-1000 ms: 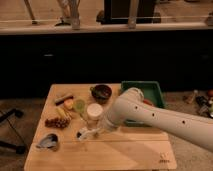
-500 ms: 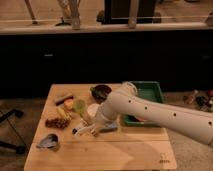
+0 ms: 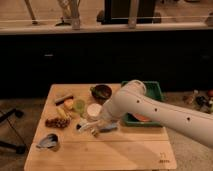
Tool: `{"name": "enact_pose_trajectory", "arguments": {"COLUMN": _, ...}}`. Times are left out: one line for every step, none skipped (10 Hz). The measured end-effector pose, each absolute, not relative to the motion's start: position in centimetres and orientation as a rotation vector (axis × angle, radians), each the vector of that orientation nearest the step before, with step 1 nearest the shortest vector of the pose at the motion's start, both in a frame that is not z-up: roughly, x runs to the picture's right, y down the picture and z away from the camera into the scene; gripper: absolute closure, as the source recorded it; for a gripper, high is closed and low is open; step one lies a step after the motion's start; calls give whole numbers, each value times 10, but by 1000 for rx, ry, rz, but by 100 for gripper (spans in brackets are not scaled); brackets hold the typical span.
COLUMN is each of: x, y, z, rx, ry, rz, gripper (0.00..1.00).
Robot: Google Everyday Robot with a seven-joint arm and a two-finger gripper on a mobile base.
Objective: Place brush in paper cup
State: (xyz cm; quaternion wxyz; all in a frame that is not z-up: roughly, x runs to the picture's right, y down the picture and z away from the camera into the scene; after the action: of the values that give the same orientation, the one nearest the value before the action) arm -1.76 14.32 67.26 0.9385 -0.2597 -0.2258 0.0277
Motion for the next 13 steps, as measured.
{"name": "enact_pose_trajectory", "arguments": {"x": -15, "y": 137, "z": 670, "rx": -523, "ry": -459, "rz": 53, "gripper": 99}}
{"name": "enact_pose_trajectory", "arguments": {"x": -14, "y": 131, "z": 667, "rx": -519, "ry": -458, "rz": 45, "gripper": 99}}
{"name": "enact_pose_trajectory", "arguments": {"x": -13, "y": 127, "z": 667, "rx": -520, "ry": -456, "rz": 38, "gripper": 99}}
{"name": "enact_pose_trajectory", "arguments": {"x": -12, "y": 121, "z": 667, "rx": -519, "ry": -454, "rz": 31, "gripper": 99}}
{"name": "enact_pose_trajectory", "arguments": {"x": -11, "y": 115, "z": 667, "rx": -520, "ry": -451, "rz": 23, "gripper": 99}}
{"name": "enact_pose_trajectory", "arguments": {"x": -10, "y": 109, "z": 668, "rx": -520, "ry": -449, "rz": 17, "gripper": 99}}
{"name": "enact_pose_trajectory", "arguments": {"x": -10, "y": 103, "z": 669, "rx": -518, "ry": -447, "rz": 12, "gripper": 99}}
{"name": "enact_pose_trajectory", "arguments": {"x": -10, "y": 95, "z": 671, "rx": -517, "ry": -445, "rz": 2, "gripper": 99}}
{"name": "enact_pose_trajectory", "arguments": {"x": -10, "y": 90, "z": 672, "rx": -514, "ry": -445, "rz": -4, "gripper": 99}}
{"name": "enact_pose_trajectory", "arguments": {"x": -7, "y": 83, "z": 673, "rx": -510, "ry": -441, "rz": -5, "gripper": 99}}
{"name": "enact_pose_trajectory", "arguments": {"x": -3, "y": 76, "z": 675, "rx": -508, "ry": -438, "rz": -3, "gripper": 99}}
{"name": "enact_pose_trajectory", "arguments": {"x": 3, "y": 69, "z": 678, "rx": -507, "ry": -433, "rz": -1, "gripper": 99}}
{"name": "enact_pose_trajectory", "arguments": {"x": 8, "y": 65, "z": 680, "rx": -510, "ry": -428, "rz": -2, "gripper": 99}}
